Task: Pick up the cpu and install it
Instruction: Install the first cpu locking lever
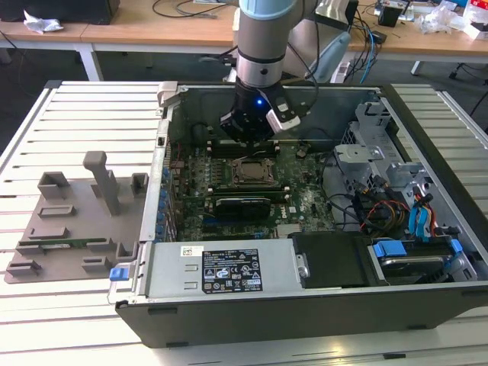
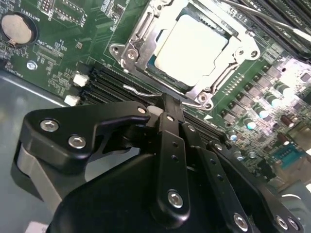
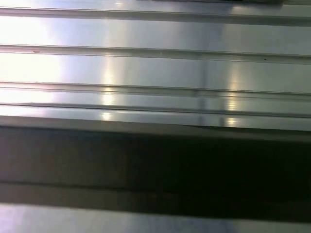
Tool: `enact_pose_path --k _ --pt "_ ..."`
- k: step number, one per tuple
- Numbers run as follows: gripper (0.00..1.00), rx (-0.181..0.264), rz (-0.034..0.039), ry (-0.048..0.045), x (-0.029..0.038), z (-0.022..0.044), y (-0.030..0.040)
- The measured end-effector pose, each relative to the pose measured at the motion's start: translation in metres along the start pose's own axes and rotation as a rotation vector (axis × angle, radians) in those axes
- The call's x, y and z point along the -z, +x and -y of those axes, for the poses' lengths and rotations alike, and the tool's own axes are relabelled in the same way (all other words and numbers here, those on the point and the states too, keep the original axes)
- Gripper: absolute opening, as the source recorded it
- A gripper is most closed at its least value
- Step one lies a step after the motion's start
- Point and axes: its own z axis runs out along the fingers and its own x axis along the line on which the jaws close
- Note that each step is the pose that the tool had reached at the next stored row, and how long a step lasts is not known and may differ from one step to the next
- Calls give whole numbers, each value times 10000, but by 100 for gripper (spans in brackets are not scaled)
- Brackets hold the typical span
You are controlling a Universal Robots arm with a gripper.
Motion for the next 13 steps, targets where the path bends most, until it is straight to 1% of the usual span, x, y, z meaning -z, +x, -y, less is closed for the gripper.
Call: enact_pose_path --k 1,5,9,12,13 --pt "11 -28 -1 0 -12 1 -30" --pt "11 -27 -8 -2 -28 4 -88" --pt "11 -27 -16 -1 -81 8 -169" --pt "11 -29 -20 5 -104 16 -199" --pt "11 -28 -11 -13 -117 14 -214"
